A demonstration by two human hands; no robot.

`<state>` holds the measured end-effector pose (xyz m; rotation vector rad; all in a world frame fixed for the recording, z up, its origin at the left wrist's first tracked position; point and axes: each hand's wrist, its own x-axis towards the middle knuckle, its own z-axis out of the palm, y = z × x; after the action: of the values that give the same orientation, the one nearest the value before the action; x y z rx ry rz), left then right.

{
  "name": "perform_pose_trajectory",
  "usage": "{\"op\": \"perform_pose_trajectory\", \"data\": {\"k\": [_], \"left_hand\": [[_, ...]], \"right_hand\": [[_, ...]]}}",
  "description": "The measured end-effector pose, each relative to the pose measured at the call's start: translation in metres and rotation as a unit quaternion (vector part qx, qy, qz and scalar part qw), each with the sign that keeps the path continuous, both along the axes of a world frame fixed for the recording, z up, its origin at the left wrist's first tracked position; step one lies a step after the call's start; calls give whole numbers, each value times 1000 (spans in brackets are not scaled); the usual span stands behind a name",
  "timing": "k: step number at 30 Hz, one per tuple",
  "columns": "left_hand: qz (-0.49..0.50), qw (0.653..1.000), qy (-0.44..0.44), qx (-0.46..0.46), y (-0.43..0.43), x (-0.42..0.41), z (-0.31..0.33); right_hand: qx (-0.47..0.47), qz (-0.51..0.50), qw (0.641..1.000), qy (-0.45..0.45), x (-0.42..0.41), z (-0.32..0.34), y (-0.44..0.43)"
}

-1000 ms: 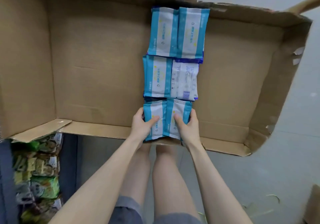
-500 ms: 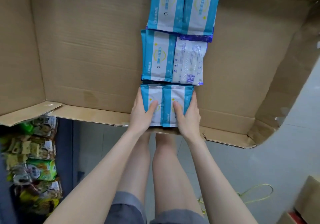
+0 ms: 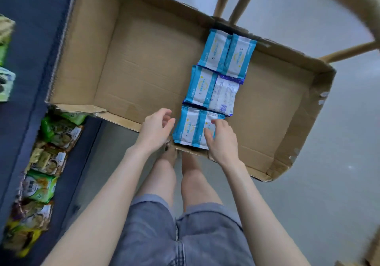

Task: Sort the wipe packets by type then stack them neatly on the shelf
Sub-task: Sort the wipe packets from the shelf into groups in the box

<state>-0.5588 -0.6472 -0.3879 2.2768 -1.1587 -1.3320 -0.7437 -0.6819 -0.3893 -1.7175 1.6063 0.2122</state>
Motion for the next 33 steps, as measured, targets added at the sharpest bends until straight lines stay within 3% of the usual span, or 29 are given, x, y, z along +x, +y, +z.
{"op": "perform_pose_trajectory", "data": {"k": [7, 13, 22, 33], "left_hand": [[94, 986, -75, -117, 68, 53, 120], [197, 954, -163, -154, 194, 98, 179], [305, 917, -217, -140, 396, 140, 226], [371, 817, -317, -308, 433, 246, 328]], "right_hand": [[-115, 163, 977, -82, 74, 102, 11], [-192, 266, 930, -168, 153, 162, 84], [-175, 409, 861, -247, 244, 209, 250], [-258, 446, 772, -372, 382, 328, 278]]}}
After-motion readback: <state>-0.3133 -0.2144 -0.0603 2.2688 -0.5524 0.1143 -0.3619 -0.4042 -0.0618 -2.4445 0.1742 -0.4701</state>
